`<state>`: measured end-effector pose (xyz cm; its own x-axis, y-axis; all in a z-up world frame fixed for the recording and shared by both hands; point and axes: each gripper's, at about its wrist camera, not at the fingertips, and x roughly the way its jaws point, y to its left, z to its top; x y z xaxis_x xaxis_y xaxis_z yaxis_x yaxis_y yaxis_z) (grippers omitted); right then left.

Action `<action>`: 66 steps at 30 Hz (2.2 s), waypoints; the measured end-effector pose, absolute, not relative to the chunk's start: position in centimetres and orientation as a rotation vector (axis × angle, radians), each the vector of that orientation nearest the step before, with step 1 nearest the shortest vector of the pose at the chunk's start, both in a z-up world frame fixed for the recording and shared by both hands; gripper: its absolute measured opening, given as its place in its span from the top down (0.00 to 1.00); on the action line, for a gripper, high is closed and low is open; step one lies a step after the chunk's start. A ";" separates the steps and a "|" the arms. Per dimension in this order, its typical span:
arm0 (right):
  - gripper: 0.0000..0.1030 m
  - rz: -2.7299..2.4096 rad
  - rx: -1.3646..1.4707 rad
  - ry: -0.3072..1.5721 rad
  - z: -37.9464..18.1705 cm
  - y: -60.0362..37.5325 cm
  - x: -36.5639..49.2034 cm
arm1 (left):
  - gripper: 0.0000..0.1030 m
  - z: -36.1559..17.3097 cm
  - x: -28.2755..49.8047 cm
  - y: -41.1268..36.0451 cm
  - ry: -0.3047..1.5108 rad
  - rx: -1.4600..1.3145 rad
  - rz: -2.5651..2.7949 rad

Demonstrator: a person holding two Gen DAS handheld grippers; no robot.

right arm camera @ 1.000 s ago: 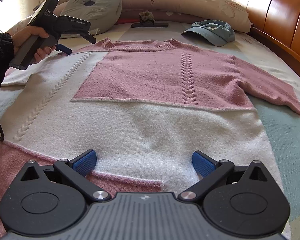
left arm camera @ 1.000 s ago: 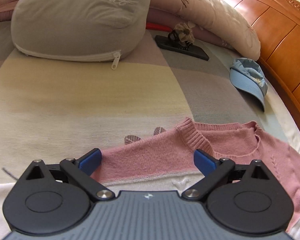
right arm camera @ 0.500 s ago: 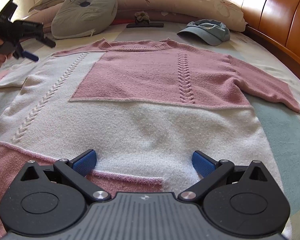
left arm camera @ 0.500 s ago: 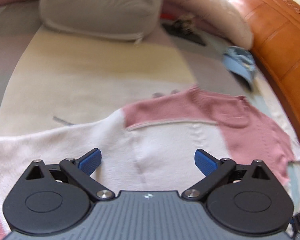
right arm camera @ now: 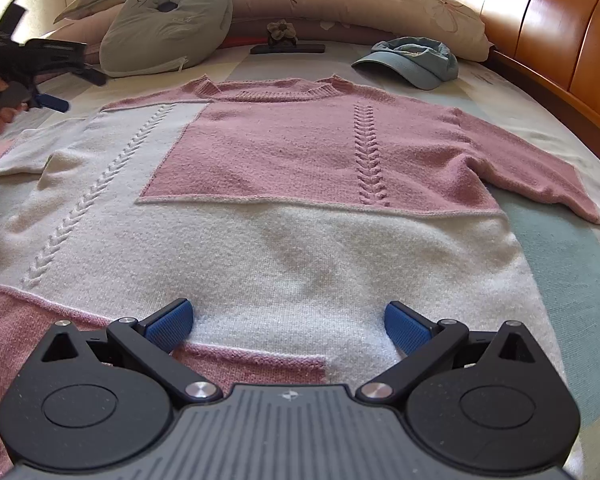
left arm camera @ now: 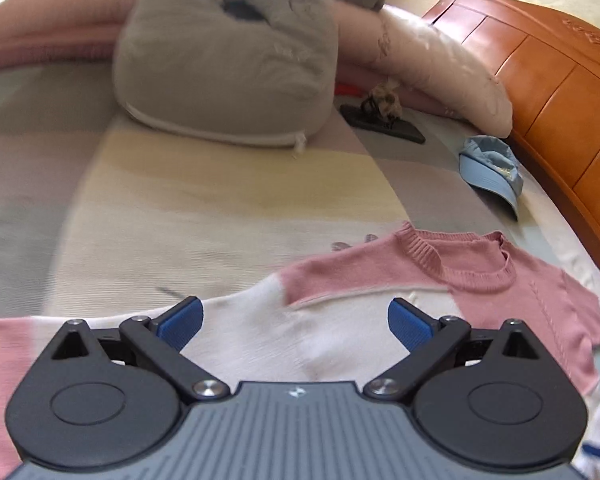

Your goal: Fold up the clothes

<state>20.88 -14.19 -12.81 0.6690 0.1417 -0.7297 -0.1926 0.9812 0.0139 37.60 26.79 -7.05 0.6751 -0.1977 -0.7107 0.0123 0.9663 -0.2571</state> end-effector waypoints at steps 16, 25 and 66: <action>0.00 0.188 -0.070 0.829 -12.7 -14.2 21.1 | 0.06 -10.0 29.3 36.0 0.806 -0.397 0.208; 0.00 0.221 0.010 0.856 -10.0 -16.1 20.1 | 0.05 -5.8 25.4 23.6 0.820 -0.097 -0.110; 0.00 0.354 0.054 0.823 -9.3 -24.5 18.9 | 0.01 -11.4 14.8 1.2 0.909 0.084 -0.181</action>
